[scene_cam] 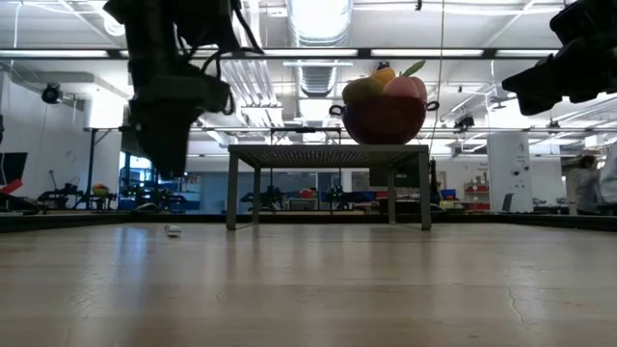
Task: Pick & Place Fruit
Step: Put the knife on the shelf
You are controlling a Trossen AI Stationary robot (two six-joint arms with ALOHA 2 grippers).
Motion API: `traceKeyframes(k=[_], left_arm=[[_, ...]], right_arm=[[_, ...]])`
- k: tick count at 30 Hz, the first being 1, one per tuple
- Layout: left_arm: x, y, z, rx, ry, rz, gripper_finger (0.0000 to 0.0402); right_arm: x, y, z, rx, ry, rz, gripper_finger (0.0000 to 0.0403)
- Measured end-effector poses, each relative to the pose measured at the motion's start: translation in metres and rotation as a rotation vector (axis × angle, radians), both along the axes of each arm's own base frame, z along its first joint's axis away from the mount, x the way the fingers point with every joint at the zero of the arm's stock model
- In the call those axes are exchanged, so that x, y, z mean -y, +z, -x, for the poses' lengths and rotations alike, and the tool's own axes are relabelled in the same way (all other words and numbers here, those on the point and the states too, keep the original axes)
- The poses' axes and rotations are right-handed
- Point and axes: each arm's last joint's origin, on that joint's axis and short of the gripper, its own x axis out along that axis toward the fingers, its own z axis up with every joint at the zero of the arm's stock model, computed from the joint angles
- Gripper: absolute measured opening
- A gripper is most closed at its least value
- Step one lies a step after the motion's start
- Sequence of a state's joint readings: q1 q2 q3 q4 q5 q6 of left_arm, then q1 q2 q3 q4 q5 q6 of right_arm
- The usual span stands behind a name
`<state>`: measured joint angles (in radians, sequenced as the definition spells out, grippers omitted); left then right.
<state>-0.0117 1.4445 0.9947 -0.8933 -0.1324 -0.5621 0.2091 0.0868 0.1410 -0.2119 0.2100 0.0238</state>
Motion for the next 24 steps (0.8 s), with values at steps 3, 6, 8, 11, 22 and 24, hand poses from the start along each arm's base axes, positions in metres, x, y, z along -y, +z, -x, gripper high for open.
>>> traceKeyframes(k=[3, 6, 8, 11, 22, 24], left_arm=[[-0.002, -0.001, 0.0, 0.027, 0.272, 0.058, 0.0373], [-0.005, -0.001, 0.0, 0.057, 0.502, 0.099, 0.0373], [-0.009, -0.001, 0.0, 0.085, 0.639, 0.095, 0.0373], [-0.016, -0.001, 0.001, 0.138, 0.828, 0.068, 0.0373], [-0.019, -0.024, -0.004, 0.156, 1.147, 0.055, 0.0373], [-0.019, -0.033, -0.008, 0.144, 1.16, 0.072, 0.0373]], right_arm=[[0.0, 0.0, 0.0, -0.002, -0.001, -0.001, 0.0009], [0.0, 0.0, 0.0, -0.001, 0.0, 0.0, 0.0009], [0.0, 0.0, 0.0, -0.002, 0.0, -0.001, 0.0009], [0.0, 0.0, 0.0, -0.001, 0.0, -0.001, 0.0009], [0.0, 0.0, 0.0, -0.002, 0.0, 0.001, 0.0009], [0.0, 0.0, 0.0, -0.002, 0.0, -0.001, 0.0009]])
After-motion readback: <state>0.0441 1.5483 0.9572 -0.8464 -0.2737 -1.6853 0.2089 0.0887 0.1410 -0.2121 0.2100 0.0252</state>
